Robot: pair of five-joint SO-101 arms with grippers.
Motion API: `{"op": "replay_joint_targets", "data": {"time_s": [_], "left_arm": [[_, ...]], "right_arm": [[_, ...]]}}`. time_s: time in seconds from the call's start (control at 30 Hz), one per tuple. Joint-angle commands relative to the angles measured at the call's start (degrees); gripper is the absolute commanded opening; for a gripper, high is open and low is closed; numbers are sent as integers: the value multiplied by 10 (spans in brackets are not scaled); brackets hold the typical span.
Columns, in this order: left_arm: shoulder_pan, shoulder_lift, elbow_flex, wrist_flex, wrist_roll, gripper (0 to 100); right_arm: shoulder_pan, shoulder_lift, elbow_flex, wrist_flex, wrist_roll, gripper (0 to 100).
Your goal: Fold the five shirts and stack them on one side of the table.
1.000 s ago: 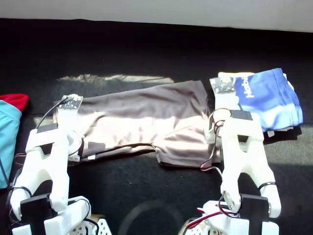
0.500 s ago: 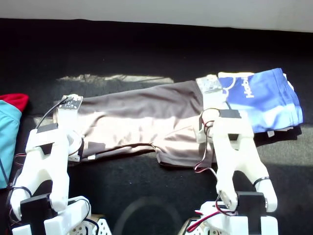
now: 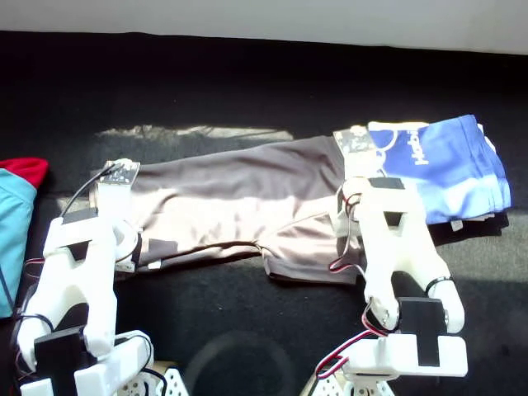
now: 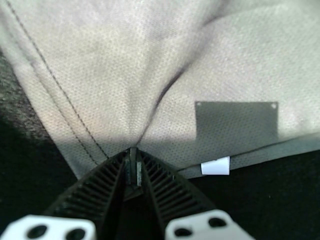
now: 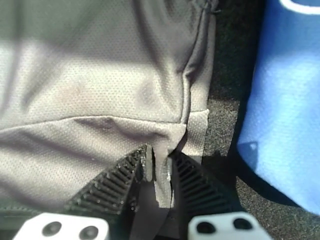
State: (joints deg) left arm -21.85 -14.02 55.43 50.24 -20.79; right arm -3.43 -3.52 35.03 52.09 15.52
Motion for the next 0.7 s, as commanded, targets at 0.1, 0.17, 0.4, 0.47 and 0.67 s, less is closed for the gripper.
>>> {"op": "replay_joint_targets", "data": {"time_s": [0.1, 0.17, 0.4, 0.47, 0.67], "left_arm": [[1, 3, 3, -8, -1, 9], [1, 3, 3, -8, -1, 9], [1, 3, 3, -8, -1, 9], [1, 3, 3, -8, -1, 9], [1, 3, 3, -8, -1, 9]], "right_arm": [[5, 1, -34, -5, -2, 6], [6, -1, -37, -4, -2, 6], [35, 1, -126, 61, 51, 6], [44, 3, -140, 72, 63, 6], [45, 3, -98, 51, 67, 6]]}}
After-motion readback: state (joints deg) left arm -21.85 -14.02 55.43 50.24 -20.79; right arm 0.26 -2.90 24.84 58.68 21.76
